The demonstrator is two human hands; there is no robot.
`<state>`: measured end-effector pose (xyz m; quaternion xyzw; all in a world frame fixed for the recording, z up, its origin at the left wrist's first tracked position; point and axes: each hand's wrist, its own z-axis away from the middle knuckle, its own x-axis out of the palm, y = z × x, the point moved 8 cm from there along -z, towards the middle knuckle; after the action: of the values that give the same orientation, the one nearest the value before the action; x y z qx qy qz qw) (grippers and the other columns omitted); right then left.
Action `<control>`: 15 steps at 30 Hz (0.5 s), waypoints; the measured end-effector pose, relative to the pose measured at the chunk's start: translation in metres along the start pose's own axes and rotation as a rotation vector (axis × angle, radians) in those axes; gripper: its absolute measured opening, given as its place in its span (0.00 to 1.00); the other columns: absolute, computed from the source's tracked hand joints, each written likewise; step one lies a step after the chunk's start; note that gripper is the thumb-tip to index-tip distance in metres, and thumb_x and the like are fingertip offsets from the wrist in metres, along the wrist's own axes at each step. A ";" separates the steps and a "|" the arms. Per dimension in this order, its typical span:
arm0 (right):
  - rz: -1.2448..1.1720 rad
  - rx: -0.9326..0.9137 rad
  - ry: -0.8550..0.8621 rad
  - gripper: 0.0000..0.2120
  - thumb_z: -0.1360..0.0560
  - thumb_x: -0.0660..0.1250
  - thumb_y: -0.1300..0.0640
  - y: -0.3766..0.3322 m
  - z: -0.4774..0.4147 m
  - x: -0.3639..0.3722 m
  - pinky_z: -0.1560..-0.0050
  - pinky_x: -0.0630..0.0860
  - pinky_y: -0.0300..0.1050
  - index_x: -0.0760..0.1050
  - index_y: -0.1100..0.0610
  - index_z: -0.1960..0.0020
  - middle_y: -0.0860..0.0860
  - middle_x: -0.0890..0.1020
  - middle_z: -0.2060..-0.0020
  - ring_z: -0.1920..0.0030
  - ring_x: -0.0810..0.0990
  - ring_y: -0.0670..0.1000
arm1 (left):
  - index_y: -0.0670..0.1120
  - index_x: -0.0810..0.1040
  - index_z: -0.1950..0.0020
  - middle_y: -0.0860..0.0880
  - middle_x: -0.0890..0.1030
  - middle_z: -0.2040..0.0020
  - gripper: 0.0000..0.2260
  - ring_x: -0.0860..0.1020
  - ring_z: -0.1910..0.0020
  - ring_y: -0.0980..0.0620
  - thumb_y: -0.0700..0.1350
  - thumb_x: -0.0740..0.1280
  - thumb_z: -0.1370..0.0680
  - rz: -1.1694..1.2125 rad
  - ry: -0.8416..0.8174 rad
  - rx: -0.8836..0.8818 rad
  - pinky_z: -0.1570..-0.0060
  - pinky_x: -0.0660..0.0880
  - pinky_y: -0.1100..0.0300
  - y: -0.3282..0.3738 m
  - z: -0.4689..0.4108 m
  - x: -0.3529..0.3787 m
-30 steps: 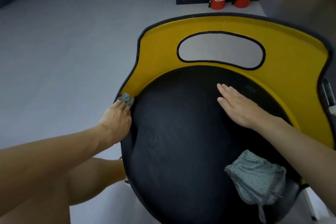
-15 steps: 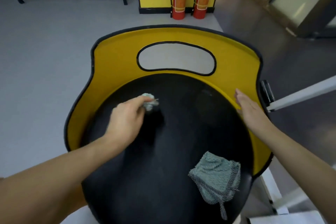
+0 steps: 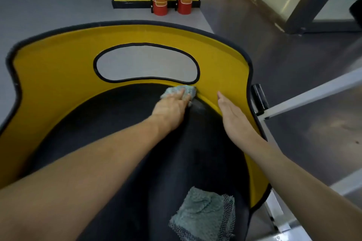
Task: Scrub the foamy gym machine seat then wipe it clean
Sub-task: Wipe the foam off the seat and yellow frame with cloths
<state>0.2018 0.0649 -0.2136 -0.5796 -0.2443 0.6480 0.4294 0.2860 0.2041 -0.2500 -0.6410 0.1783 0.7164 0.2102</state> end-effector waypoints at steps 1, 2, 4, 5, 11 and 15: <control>-0.003 -0.005 -0.002 0.24 0.14 0.45 0.42 -0.001 -0.002 0.000 0.29 0.49 0.36 0.56 0.45 0.18 0.41 0.60 0.20 0.21 0.56 0.42 | 0.47 0.46 0.17 0.46 0.46 0.17 0.29 0.54 0.19 0.45 0.42 0.56 0.15 0.022 -0.007 -0.060 0.23 0.56 0.51 -0.018 -0.006 0.004; -0.012 -0.007 -0.002 0.24 0.14 0.45 0.42 -0.002 -0.004 -0.001 0.29 0.49 0.36 0.55 0.45 0.18 0.41 0.60 0.20 0.22 0.56 0.42 | 0.47 0.48 0.17 0.46 0.47 0.17 0.29 0.55 0.19 0.45 0.41 0.56 0.16 0.045 -0.028 -0.088 0.22 0.56 0.51 -0.027 -0.010 0.007; -0.025 -0.006 -0.001 0.24 0.13 0.45 0.43 0.000 -0.008 -0.002 0.30 0.49 0.35 0.55 0.46 0.18 0.41 0.60 0.20 0.21 0.56 0.42 | 0.44 0.53 0.17 0.42 0.51 0.17 0.28 0.58 0.20 0.43 0.42 0.53 0.18 0.045 0.020 0.000 0.23 0.59 0.50 -0.010 -0.009 0.007; -0.018 -0.006 0.001 0.24 0.13 0.46 0.44 0.001 -0.009 -0.003 0.30 0.49 0.35 0.56 0.46 0.18 0.42 0.60 0.20 0.21 0.56 0.43 | 0.44 0.55 0.18 0.41 0.53 0.18 0.28 0.59 0.21 0.42 0.42 0.53 0.20 0.057 0.038 0.084 0.24 0.60 0.49 0.011 -0.002 0.009; 0.231 -0.016 -0.112 0.25 0.13 0.49 0.51 0.009 -0.015 0.021 0.24 0.48 0.39 0.52 0.51 0.17 0.47 0.55 0.18 0.20 0.53 0.45 | 0.43 0.51 0.17 0.44 0.50 0.17 0.29 0.47 0.18 0.48 0.46 0.53 0.17 0.054 0.081 0.312 0.21 0.42 0.55 0.082 0.040 0.012; 0.337 0.020 -0.139 0.28 0.15 0.52 0.59 0.021 -0.010 0.024 0.21 0.50 0.42 0.50 0.53 0.17 0.47 0.53 0.18 0.19 0.52 0.46 | 0.42 0.43 0.17 0.41 0.45 0.17 0.31 0.47 0.18 0.45 0.44 0.53 0.17 -0.062 0.055 0.153 0.21 0.43 0.53 0.035 0.016 0.004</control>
<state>0.2070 0.0723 -0.2458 -0.5617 -0.1665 0.7518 0.3027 0.2536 0.1829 -0.2528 -0.6475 0.2183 0.6761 0.2756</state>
